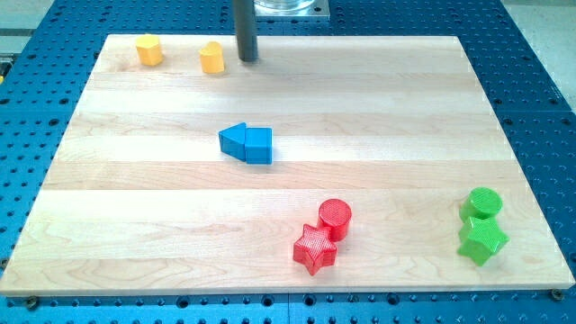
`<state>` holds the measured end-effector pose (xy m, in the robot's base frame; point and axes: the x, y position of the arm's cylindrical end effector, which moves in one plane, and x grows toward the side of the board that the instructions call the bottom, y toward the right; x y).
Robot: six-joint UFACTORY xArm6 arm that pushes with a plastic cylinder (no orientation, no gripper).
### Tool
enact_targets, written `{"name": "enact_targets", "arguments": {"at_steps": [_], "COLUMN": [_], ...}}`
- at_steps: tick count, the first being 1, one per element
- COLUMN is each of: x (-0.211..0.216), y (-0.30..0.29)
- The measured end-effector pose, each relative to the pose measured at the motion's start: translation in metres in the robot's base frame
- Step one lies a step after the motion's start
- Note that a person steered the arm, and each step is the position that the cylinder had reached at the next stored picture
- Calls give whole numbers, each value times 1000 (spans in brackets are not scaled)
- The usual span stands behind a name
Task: Move the yellow heart towards the hexagon
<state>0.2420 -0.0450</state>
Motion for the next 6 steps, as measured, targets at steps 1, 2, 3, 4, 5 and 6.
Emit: {"name": "enact_targets", "arguments": {"at_steps": [1,2,3,4,5,6], "x": [4,9,21,23,23,45], "y": [-25,-69,-59,-97,-117,-29]}}
